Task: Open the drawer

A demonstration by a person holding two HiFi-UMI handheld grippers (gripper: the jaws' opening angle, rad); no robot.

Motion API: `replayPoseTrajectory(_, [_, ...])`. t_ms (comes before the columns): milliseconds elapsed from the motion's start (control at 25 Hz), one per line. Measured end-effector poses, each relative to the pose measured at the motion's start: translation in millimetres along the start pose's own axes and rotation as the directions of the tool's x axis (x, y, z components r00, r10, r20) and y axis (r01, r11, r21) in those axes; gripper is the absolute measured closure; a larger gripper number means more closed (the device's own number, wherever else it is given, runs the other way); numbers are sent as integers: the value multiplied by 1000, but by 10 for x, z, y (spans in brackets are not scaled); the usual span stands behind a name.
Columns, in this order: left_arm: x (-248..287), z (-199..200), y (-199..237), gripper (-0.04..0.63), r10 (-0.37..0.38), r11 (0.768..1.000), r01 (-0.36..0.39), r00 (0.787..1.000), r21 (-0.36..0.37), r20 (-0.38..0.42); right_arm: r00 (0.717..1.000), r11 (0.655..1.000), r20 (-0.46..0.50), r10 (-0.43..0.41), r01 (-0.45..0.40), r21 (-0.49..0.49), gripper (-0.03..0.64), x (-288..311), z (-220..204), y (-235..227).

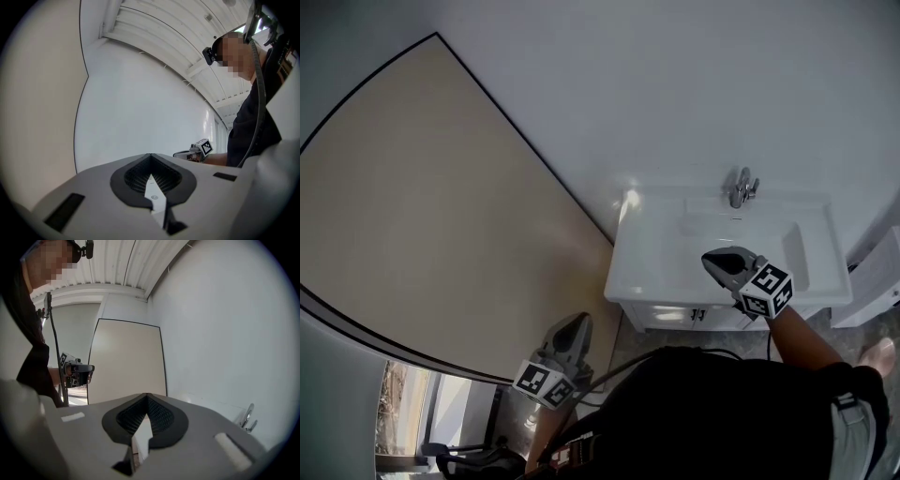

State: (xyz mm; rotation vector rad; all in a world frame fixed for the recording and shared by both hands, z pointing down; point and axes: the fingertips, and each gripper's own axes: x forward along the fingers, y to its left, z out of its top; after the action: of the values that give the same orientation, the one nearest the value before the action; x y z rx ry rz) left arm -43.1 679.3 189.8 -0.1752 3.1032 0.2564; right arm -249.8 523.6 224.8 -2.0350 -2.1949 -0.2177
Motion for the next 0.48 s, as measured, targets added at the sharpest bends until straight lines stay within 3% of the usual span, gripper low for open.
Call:
replayPoseTrajectory(240, [542,-79,42,594,-43,999,43,999,-3,-16,999,999,-8,-33,33,9,620,-12,-69,-477])
replayPoseTrajectory(480, [1063,-108,458,594,-123,992,123,992,-15,-26,992,992,-28,-121,122,34,620,166,-144,-886])
